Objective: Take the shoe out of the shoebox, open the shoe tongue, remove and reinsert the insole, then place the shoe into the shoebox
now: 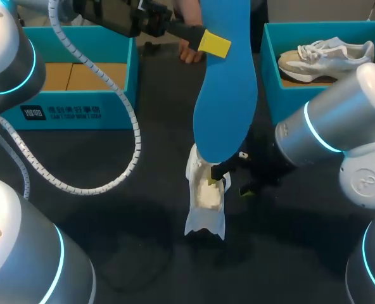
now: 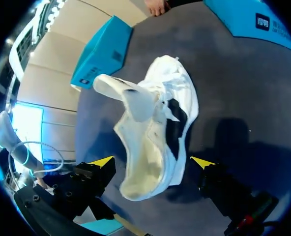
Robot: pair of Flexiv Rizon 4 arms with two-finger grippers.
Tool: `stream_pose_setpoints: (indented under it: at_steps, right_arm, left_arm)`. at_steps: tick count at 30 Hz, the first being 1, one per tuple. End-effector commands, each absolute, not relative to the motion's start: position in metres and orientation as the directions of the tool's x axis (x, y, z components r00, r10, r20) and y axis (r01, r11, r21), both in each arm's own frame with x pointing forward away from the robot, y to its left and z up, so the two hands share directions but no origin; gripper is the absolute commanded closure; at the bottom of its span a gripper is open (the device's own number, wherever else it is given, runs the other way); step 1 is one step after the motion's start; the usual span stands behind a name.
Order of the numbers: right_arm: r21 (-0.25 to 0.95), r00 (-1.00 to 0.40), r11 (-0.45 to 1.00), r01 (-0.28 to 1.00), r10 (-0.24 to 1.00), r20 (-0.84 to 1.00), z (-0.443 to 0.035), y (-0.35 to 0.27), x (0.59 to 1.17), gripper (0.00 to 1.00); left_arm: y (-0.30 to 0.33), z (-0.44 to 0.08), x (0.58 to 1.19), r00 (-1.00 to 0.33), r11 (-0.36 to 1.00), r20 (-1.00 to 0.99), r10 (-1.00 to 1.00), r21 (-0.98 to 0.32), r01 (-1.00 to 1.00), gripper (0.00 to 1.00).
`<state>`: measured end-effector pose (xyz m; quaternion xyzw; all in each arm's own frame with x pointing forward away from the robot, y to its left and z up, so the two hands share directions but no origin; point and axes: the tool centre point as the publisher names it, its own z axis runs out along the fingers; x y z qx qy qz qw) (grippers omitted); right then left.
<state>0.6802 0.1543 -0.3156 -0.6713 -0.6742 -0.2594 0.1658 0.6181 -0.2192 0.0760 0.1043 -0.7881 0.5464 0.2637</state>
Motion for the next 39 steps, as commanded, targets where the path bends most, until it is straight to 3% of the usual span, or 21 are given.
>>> stream_pose_setpoints:
  at_steps: [1,8,22,39]
  right_arm:
    - [0.148,-0.058,-0.042,0.988,0.787,0.614,-0.302,0.153,0.677,0.00]
    - [0.182,-0.116,-0.005,0.983,0.754,0.646,-0.268,0.146,0.679,0.00]
    - [0.271,-0.192,-0.083,0.959,0.513,0.837,-0.220,0.127,0.686,0.00]
    - [0.135,-0.108,-0.060,0.989,0.337,0.935,-0.191,0.116,0.700,0.00]
  left_arm:
    - [-0.219,0.075,0.618,-0.839,0.382,0.530,0.123,-0.806,-0.453,1.00]
    - [-0.219,0.075,0.618,-0.839,0.382,0.530,0.123,-0.806,-0.453,1.00]
    - [-0.219,0.075,0.618,-0.839,0.382,0.530,0.123,-0.806,-0.453,1.00]
    - [-0.219,0.075,0.618,-0.839,0.382,0.530,0.123,-0.806,-0.453,1.00]
